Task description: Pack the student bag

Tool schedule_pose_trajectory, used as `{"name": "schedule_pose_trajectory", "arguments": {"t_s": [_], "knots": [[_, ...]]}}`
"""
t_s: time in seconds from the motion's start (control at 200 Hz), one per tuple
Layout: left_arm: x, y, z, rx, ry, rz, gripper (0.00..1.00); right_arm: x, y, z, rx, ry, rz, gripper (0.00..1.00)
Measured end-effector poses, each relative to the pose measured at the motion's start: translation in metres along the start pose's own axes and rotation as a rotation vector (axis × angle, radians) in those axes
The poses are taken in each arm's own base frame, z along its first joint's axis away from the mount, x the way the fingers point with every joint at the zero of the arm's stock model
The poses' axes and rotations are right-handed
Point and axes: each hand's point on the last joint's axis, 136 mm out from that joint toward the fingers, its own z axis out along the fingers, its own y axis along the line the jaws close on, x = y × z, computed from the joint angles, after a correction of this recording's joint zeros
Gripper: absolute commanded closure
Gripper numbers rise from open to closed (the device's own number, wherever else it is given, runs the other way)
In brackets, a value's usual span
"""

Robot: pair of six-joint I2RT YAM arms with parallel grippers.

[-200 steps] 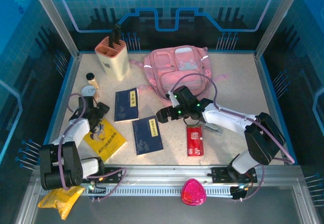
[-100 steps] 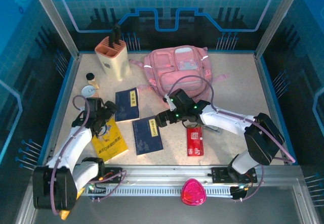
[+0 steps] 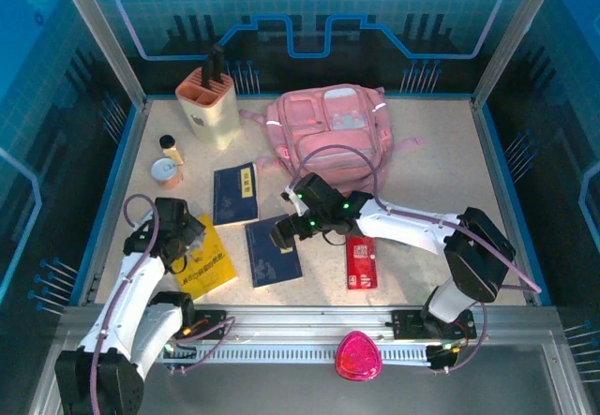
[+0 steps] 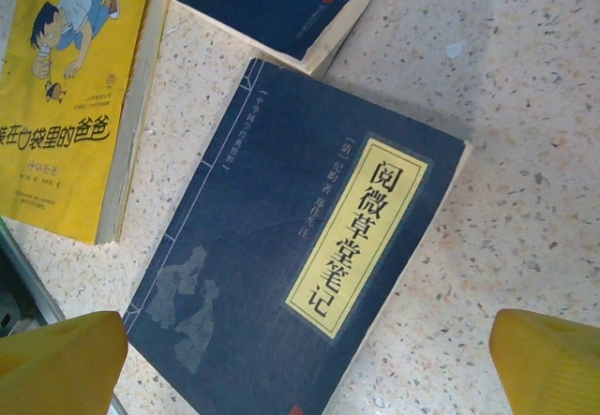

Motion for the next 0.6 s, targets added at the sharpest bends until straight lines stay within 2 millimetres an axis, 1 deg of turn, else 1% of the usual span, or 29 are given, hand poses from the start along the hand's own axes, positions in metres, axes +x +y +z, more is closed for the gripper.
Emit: {"name": "schedule_pose_trajectory", "arguments": {"t_s": [0.24, 0.6], "knots": [[0.014, 0.014, 0.012, -0.063, 0.047, -0.010, 0.01, 0.001, 0.003, 0.000, -0.004, 0.001, 0.004, 0.00], [0.040, 0.017, 0.025, -0.017, 0.115, -0.043, 0.01, 0.006, -0.001, 0.002, 0.010, 0.008, 0.018, 0.00]]}}
